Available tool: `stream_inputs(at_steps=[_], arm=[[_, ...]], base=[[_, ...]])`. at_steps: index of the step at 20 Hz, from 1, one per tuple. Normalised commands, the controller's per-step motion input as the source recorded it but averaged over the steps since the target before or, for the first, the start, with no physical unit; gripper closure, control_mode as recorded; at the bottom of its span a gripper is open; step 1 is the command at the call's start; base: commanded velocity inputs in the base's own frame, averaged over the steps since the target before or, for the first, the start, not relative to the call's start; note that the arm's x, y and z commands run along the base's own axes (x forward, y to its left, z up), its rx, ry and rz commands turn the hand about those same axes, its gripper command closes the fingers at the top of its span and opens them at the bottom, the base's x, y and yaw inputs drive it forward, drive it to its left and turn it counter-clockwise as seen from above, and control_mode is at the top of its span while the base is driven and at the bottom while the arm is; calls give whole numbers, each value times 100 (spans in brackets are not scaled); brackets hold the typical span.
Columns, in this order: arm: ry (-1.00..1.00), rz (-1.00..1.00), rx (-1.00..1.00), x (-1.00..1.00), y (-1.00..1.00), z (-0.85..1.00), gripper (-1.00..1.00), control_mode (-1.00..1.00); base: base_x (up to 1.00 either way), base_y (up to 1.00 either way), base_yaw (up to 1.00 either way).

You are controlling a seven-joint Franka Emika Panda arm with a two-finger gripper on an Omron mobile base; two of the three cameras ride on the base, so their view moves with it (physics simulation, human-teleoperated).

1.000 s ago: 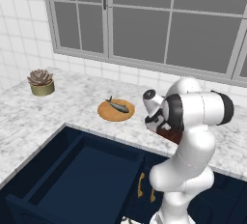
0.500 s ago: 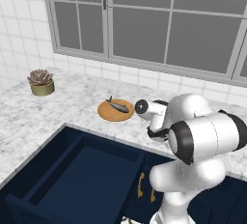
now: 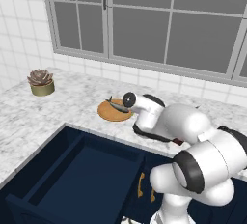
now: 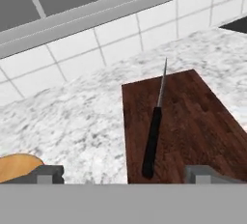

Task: Pick up the knife from the drawer and place it on the cutting board. Then place the meat from the plate to the cutting board.

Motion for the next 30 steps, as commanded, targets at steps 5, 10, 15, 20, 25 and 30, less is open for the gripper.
stream_inputs(at_steps=[5,10,15,20,25,30], arm=[[24,20,-9,0,55,18,-100,-100],[14,22,-4,0,54,0,-100,-100],[13,32,0,4,24,-4,-100,-100],[10,35,0,17,0,-29,-100,-100],[9,31,0,32,18,-36,-100,-100],[-4,8,0,33,4,-13,-100,-100]], base=[[0,0,0],[0,0,0],[0,0,0],[0,0,0],[0,0,0],[0,0,0]])
